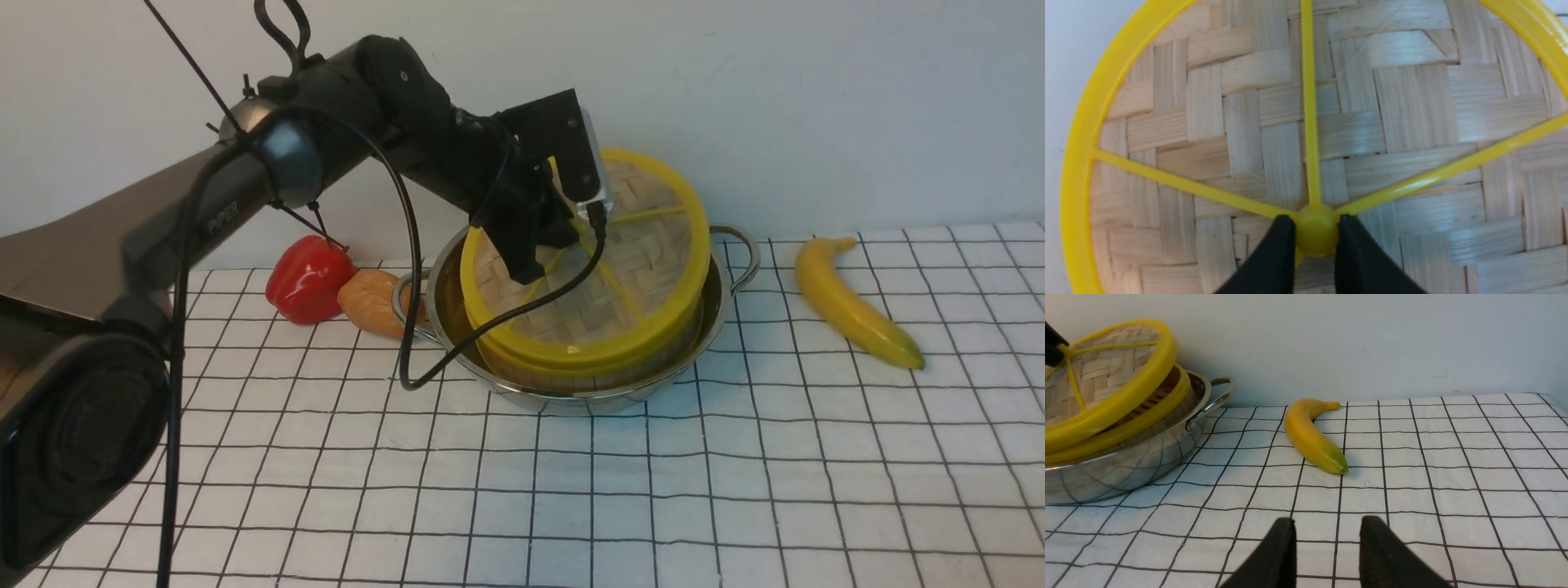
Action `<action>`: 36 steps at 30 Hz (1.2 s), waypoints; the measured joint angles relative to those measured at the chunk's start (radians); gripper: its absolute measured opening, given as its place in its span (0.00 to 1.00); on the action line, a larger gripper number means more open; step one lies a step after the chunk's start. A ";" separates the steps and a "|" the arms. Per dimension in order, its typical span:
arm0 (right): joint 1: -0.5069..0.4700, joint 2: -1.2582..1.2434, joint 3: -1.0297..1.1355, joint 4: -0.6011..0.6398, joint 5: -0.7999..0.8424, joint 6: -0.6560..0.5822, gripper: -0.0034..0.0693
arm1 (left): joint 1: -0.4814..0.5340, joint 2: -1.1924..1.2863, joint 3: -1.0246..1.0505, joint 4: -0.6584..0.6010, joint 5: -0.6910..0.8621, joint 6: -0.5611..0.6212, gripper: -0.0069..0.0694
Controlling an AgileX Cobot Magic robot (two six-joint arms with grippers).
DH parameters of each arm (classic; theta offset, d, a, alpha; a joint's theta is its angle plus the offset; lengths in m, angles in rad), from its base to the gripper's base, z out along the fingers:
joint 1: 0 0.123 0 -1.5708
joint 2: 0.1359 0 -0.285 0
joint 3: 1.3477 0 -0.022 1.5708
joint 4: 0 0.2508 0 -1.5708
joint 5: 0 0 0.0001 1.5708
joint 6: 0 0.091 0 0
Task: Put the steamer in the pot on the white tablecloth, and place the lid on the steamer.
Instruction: 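Place the yellow bamboo steamer lid onto the steamer in the pot with the left gripper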
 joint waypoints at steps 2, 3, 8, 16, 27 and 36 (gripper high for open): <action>0.000 0.000 0.000 0.000 0.000 0.000 0.38 | 0.000 0.000 -0.001 -0.003 0.002 0.000 0.25; 0.000 0.000 0.000 0.000 0.000 0.000 0.38 | 0.000 0.000 -0.001 -0.003 0.003 0.000 0.25; 0.000 0.000 0.000 0.000 0.000 0.000 0.38 | 0.000 0.000 -0.001 -0.004 0.004 -0.001 0.25; 0.000 0.000 0.000 0.000 0.000 0.000 0.38 | 0.000 0.014 -0.005 0.021 0.004 -0.014 0.25; 0.000 0.000 0.000 0.000 0.000 0.000 0.38 | 0.000 0.030 -0.007 0.031 -0.005 -0.017 0.24; 0.000 0.000 0.000 0.000 0.000 0.000 0.38 | 0.000 0.030 -0.008 0.033 0.001 -0.073 0.24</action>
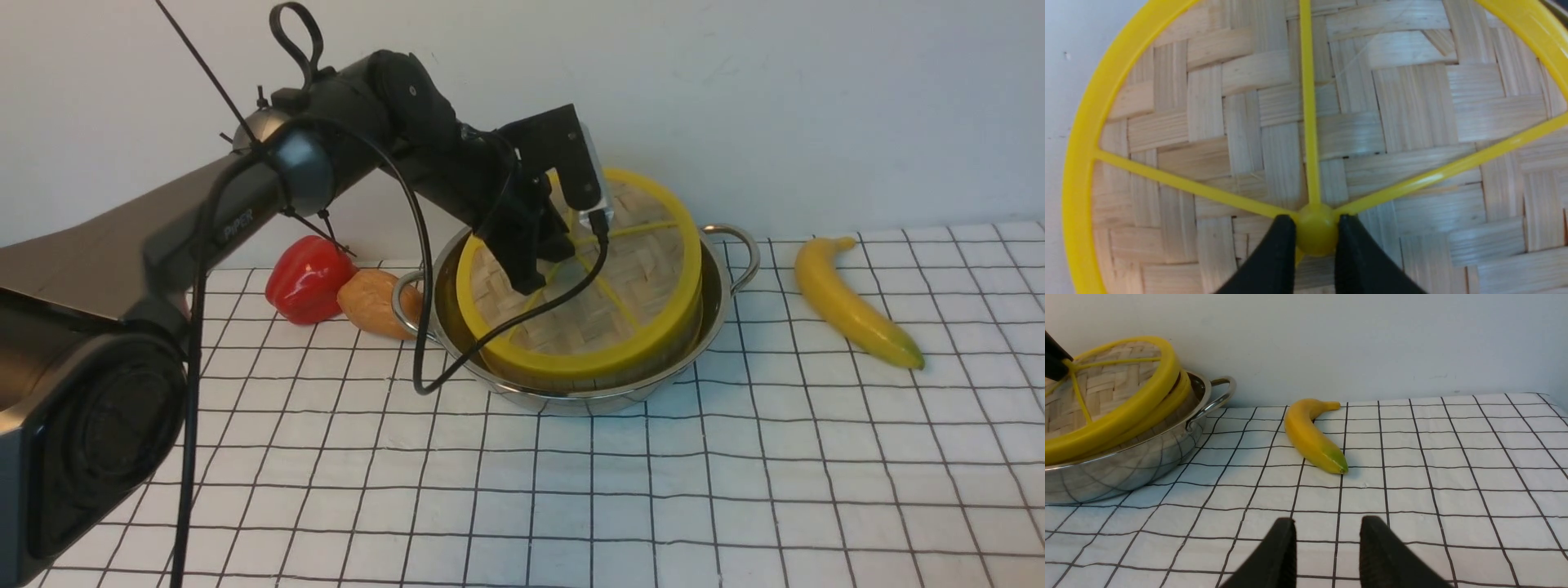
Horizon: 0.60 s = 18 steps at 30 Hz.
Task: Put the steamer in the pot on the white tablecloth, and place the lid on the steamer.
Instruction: 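Place the yellow bamboo steamer lid onto the steamer in the pot with the left gripper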
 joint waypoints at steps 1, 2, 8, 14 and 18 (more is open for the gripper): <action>0.000 0.000 0.000 0.000 0.000 0.000 0.38 | 0.000 0.000 0.000 0.000 0.001 -0.012 0.24; 0.000 0.000 0.000 0.000 0.000 0.000 0.38 | 0.000 0.000 0.000 0.000 0.003 -0.016 0.24; 0.000 0.000 0.000 0.000 0.000 0.000 0.38 | 0.000 0.000 -0.001 0.000 0.005 -0.028 0.24; 0.000 0.000 0.000 0.000 0.000 0.000 0.38 | 0.000 0.000 -0.001 0.000 0.002 -0.029 0.24; 0.000 0.000 0.000 0.000 0.000 0.000 0.38 | 0.000 0.000 -0.001 0.000 0.001 -0.029 0.24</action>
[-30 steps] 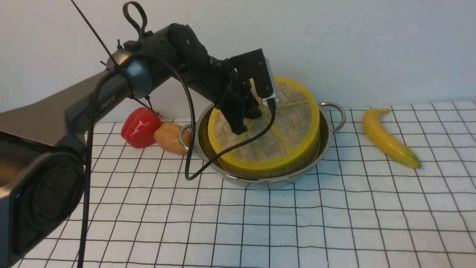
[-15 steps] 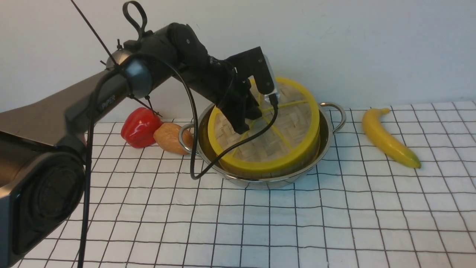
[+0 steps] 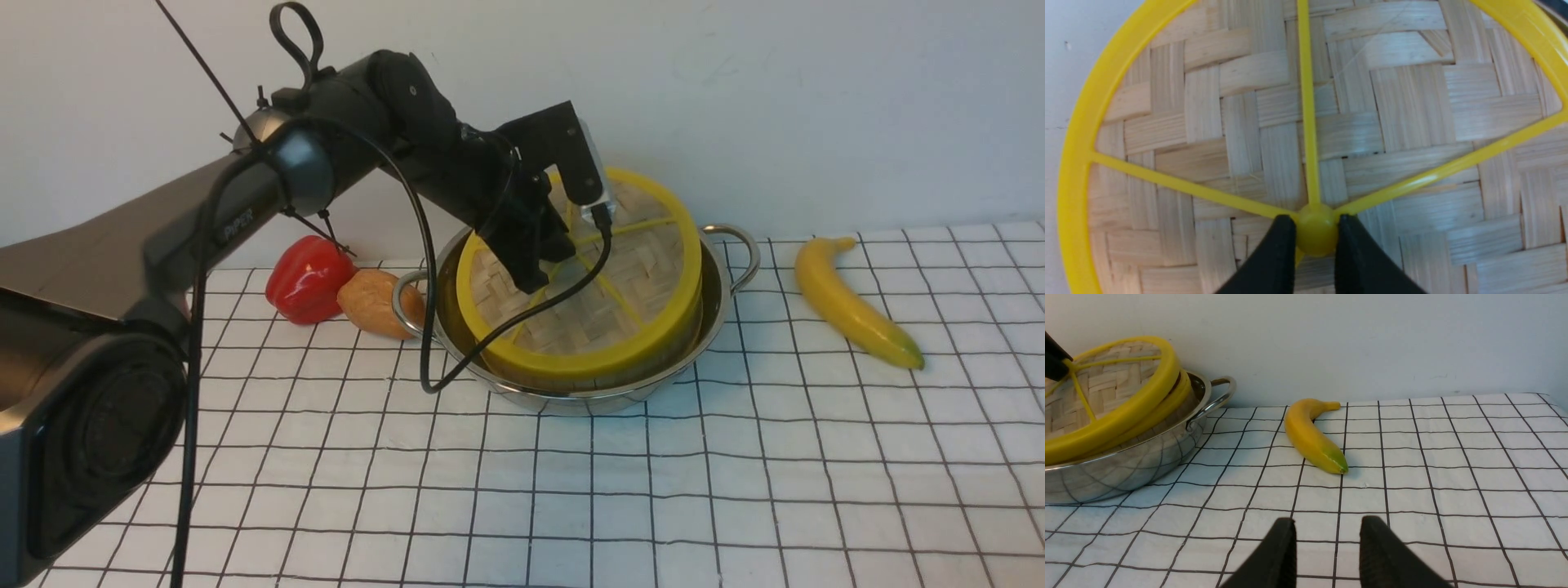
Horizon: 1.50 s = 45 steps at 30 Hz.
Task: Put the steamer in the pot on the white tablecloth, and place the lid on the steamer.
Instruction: 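Place the yellow bamboo steamer lid onto the steamer in the pot with the left gripper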
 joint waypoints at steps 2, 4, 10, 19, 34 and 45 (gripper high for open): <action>0.000 0.000 0.000 0.000 0.000 0.000 0.38 | 0.000 0.000 0.000 0.000 0.000 0.000 0.24; 0.000 0.000 0.000 0.000 0.000 0.000 0.38 | 0.000 -0.005 0.000 0.002 0.001 0.000 0.24; 0.000 0.000 0.000 0.000 0.000 0.000 0.38 | 0.000 -0.022 0.000 0.001 -0.004 0.000 0.24; 0.000 0.000 0.000 0.000 0.000 0.000 0.38 | 0.000 -0.022 0.000 0.002 -0.014 0.011 0.24; 0.000 0.000 0.000 0.000 0.000 0.000 0.38 | 0.000 -0.022 0.000 -0.002 -0.029 0.018 0.24; 0.000 0.000 0.000 0.000 0.000 0.000 0.38 | 0.000 -0.023 -0.151 0.049 0.090 -0.083 0.24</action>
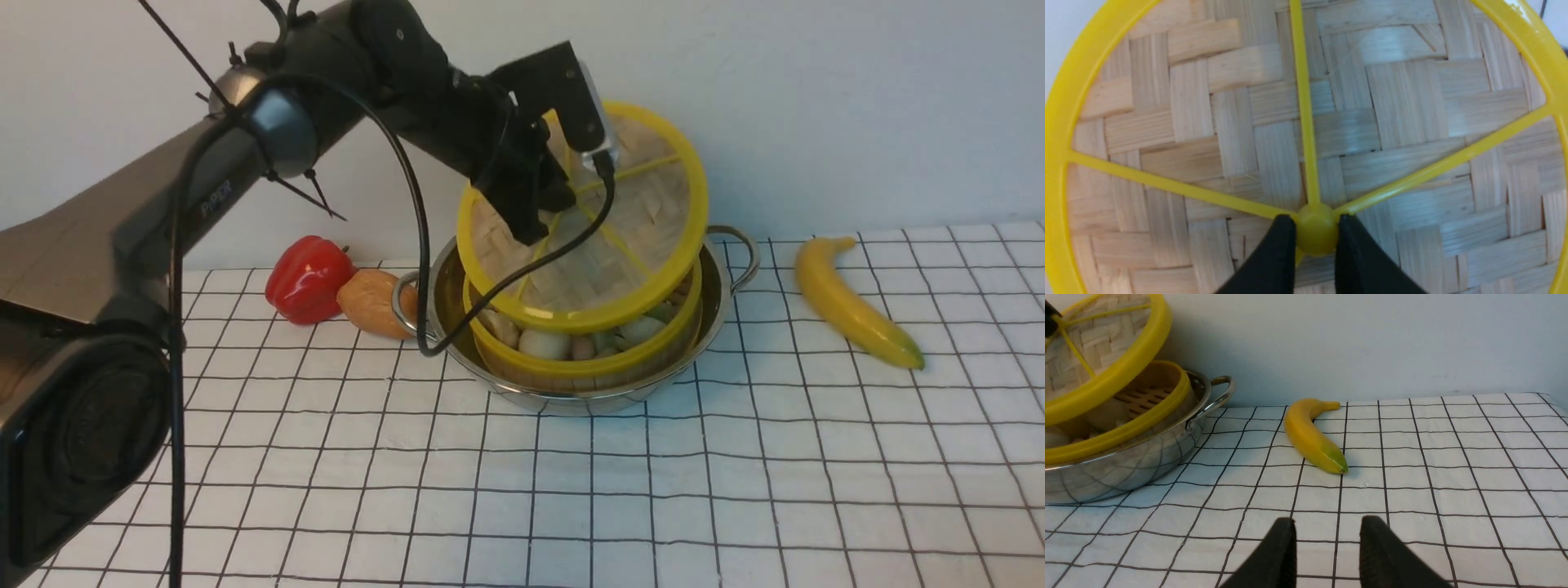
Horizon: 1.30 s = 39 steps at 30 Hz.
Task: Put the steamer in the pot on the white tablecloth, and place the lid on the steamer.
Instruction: 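Place the yellow bamboo steamer lid onto the steamer in the pot with the left gripper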
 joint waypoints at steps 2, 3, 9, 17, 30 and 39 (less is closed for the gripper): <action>0.000 0.000 0.000 0.000 0.000 0.000 0.38 | 0.000 -0.003 -0.041 0.007 0.059 -0.034 0.24; 0.000 0.000 0.000 0.000 0.000 0.000 0.38 | 0.000 -0.005 -0.059 0.019 0.098 -0.051 0.24; 0.000 0.000 0.000 0.000 0.000 0.000 0.38 | -0.002 -0.007 -0.073 0.092 0.194 -0.114 0.24; 0.000 0.000 0.000 0.000 0.000 0.000 0.38 | -0.002 0.038 -0.073 0.100 0.169 -0.123 0.24; 0.000 0.000 0.000 0.000 0.000 0.001 0.38 | -0.002 0.086 -0.073 0.060 0.114 -0.093 0.24; 0.000 0.000 0.000 0.000 0.000 0.001 0.38 | -0.002 0.086 -0.073 0.052 0.114 -0.083 0.24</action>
